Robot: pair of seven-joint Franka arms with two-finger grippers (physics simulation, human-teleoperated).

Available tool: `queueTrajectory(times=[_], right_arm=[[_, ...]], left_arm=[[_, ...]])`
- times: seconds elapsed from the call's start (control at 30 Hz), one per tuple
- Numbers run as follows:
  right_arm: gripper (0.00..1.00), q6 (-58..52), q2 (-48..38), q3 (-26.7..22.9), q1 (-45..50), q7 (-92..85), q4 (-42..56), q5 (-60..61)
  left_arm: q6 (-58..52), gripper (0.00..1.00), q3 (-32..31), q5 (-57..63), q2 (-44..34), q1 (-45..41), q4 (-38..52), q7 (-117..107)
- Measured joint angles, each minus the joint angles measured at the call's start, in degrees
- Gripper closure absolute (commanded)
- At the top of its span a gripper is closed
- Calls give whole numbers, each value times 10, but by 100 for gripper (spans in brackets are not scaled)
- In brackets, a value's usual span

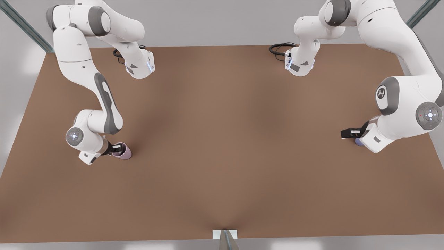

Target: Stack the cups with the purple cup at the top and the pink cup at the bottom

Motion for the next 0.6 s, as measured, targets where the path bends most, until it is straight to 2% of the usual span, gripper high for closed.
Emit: queueTrajectory(times=[0.1,0.17,0.47,0.6], right_arm=[[63,7,0,0,3,-6,1,0],[79,10,0,0,5,-9,1,1],[79,-3,-19,11,11,-24,24,0],[79,-44,-34,67,27,-8,69,3]], left_arm=[[0,0,0,0,2,0,0,0],[0,0,1,0,2,0,0,0],[-1,0,29,-1,0,0,0,12],[1,0,69,2,2,-1,-14,41]])
